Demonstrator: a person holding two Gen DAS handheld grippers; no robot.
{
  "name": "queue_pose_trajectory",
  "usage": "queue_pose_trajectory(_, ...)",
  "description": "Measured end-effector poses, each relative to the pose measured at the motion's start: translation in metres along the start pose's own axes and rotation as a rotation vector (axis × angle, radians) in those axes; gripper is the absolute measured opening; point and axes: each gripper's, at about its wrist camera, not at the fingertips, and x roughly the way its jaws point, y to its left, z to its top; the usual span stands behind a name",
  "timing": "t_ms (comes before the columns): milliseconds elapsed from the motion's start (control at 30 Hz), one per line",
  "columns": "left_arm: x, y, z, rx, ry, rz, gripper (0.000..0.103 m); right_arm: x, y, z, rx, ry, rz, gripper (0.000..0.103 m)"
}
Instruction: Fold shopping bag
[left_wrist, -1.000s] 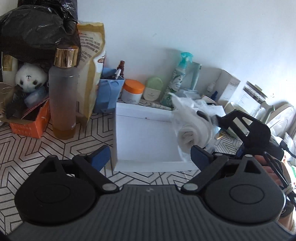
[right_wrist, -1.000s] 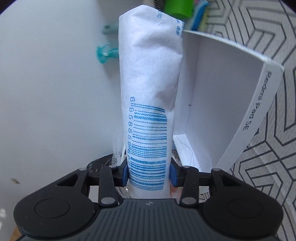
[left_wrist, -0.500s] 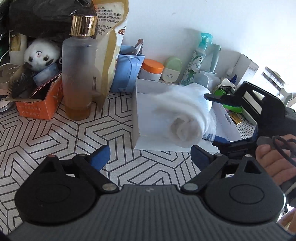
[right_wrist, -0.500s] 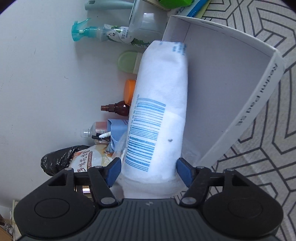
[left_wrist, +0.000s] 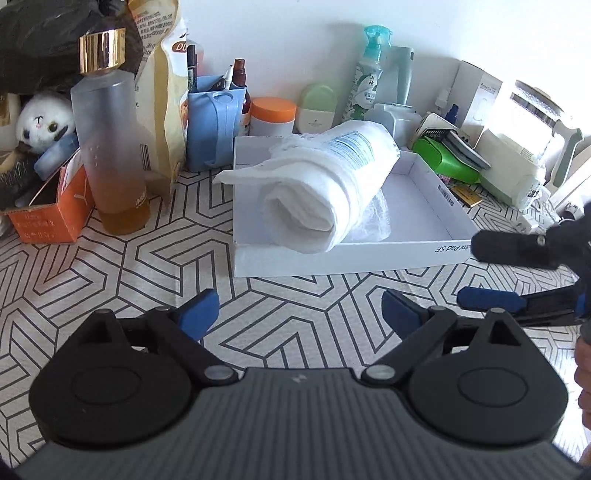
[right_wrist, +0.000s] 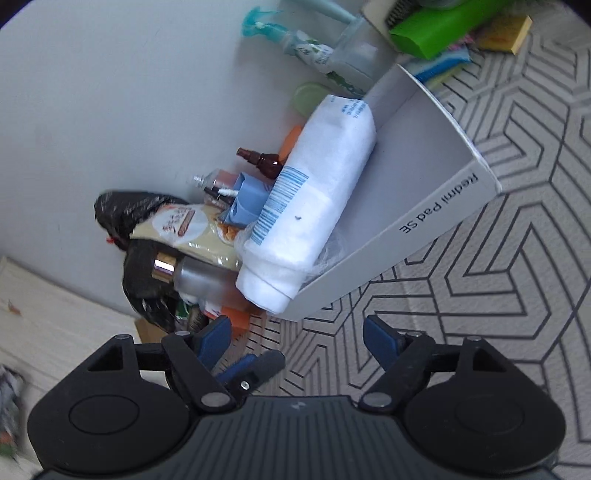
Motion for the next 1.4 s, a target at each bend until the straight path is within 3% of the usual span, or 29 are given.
queue_pose_trajectory(100,0.005,-0.011,-0.004,0.021,0.041,0.011,0.103,-0.008,0.023,-0.018,-0.291,-0.07,-0.217,0.08)
queue_pose_trajectory(167,0.008,-0.016,-0.007,0.011,0.081,0.012,0.103,-0.012,0.027,-0.024,-0.364,-0.076,-0.256,0.081)
queue_pose_trajectory(267,0.009,-0.026,-0.009,0.027,0.085,0.049,0.103,-0.016,0.025,-0.025,-0.38,-0.104,-0.275,0.086)
queue_pose_trajectory(400,0.009,-0.038,-0.016,0.08,0.062,0.135,0.103,-0.015,0.022,-0.028,-0.405,-0.149,-0.377,0.086)
queue_pose_trajectory(533,0.012,-0.047,-0.023,0.139,0.033,0.199,0.103,-0.021,0.015,-0.031,-0.404,-0.163,-0.391,0.088)
queue_pose_trajectory(800,0.023,-0.057,-0.031,0.188,0.07,0.205,0.103,-0.018,0.015,-0.039,-0.475,-0.181,-0.469,0.093)
queue_pose_trajectory(967,0.021,-0.062,-0.034,0.238,0.039,0.276,0.103,-0.023,0.011,-0.037,-0.442,-0.177,-0.468,0.094)
queue_pose_trajectory(1400,0.016,-0.057,-0.031,0.202,0.037,0.262,0.103,-0.017,0.015,-0.043,-0.472,-0.167,-0.489,0.098)
